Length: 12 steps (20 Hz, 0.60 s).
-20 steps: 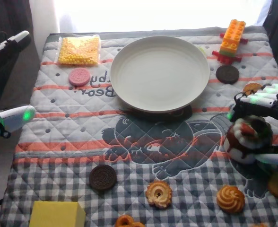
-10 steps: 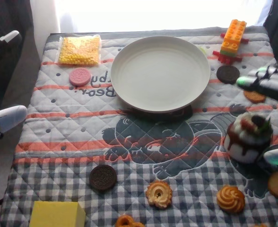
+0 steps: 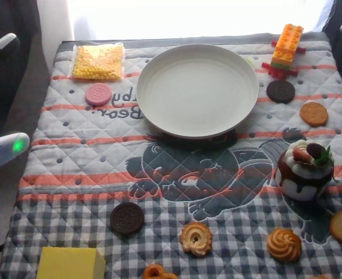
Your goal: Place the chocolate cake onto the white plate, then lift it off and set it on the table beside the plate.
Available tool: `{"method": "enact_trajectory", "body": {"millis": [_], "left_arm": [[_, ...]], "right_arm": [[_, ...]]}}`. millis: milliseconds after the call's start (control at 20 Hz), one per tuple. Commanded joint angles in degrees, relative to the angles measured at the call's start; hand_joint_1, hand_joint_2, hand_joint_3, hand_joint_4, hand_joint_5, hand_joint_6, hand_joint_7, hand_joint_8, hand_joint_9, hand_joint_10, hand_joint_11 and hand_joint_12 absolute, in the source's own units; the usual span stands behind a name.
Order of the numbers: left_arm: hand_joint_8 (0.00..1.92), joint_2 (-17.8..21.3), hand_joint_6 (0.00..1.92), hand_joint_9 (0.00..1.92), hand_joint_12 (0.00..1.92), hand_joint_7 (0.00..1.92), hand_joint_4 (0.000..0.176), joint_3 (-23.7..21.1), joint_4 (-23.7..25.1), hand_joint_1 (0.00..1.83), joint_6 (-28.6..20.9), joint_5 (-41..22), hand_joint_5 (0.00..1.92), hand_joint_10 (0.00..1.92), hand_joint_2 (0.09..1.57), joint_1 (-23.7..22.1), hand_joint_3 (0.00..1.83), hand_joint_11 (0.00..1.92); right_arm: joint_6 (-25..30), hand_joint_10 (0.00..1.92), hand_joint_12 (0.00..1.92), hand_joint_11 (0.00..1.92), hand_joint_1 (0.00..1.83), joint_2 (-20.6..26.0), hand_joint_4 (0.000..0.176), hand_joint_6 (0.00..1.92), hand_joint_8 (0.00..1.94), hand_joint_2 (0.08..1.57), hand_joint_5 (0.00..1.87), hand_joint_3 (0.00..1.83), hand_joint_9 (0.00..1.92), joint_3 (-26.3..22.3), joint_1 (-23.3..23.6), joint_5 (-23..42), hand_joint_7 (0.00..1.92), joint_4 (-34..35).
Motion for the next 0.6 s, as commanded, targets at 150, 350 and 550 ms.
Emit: {"method": "enact_trajectory", "body": {"millis": [150,350,550], "left_arm": [[0.00,1.70,0.00,0.00,0.00,0.00,0.121,-0.61,-1.32,0.60,-0.47,-11.25,0.00,0.00,1.17,0.31,0.00,0.00],[0.00,2.91,0.00,0.00,0.02,0.00,0.107,-1.43,-2.53,0.71,-0.47,-14.91,0.00,0.00,1.20,1.56,0.01,0.02],[0.00,3.06,0.00,0.00,0.00,0.00,0.115,-0.41,-3.66,0.65,-0.47,-15.06,0.00,0.00,1.16,1.37,0.00,0.00]], "right_arm": [[-2.38,0.00,0.00,0.00,0.52,0.94,0.026,0.00,0.00,1.30,0.00,0.01,0.00,-0.56,-2.51,16.18,0.00,5.32],[-2.90,0.00,0.00,0.00,0.46,1.76,0.041,0.00,0.00,1.32,0.00,0.01,0.00,-1.33,-7.14,24.15,0.00,9.61],[-3.20,0.00,0.00,0.00,0.38,2.13,0.057,0.00,0.00,1.27,0.00,0.00,0.00,-1.61,-11.25,30.55,0.00,13.90]]}}
